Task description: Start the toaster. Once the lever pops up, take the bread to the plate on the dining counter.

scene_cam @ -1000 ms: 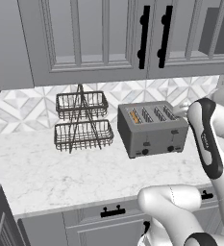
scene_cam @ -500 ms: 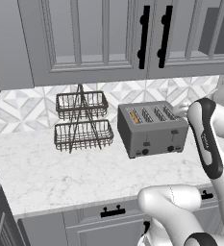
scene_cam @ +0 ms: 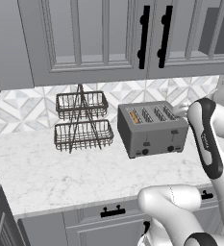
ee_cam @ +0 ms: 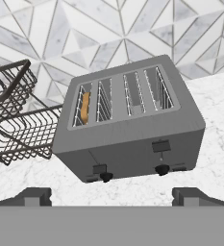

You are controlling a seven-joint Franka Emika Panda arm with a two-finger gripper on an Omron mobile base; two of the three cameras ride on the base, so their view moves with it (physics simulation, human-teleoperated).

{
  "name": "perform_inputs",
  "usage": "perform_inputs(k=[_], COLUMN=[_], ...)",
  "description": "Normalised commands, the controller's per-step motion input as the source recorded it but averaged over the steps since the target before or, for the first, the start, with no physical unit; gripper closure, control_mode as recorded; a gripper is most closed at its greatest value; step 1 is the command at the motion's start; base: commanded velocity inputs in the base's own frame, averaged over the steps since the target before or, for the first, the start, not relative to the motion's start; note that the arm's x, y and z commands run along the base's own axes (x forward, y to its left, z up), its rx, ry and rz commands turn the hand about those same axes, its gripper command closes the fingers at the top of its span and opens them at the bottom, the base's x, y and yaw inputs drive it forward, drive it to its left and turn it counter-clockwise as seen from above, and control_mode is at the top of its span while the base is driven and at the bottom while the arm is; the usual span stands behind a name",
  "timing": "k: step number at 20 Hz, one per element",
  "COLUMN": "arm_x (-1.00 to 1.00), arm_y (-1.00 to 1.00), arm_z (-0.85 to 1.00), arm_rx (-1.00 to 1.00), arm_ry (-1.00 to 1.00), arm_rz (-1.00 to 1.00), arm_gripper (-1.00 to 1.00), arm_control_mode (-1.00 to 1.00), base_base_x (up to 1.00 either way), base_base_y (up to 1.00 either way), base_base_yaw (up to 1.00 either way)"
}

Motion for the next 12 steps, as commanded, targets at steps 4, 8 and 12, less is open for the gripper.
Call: perform_inputs(k=[4,8,12], arm_x=[0.0,0.0,0.0], arm_y=[0.0,0.0,0.0], arm_z=[0.0,0.0,0.0], arm_rx=[0.0,0.0,0.0], arm_ry=[0.0,0.0,0.0], arm_rz=[0.0,0.0,0.0], arm_gripper=[-1.0,-1.0,-1.0], arm_control_mode=[-1.0,-1.0,-1.0], base_base_x=[0.0,0.0,0.0], base_base_y=[0.0,0.0,0.0], base_base_yaw=[0.0,0.0,0.0])
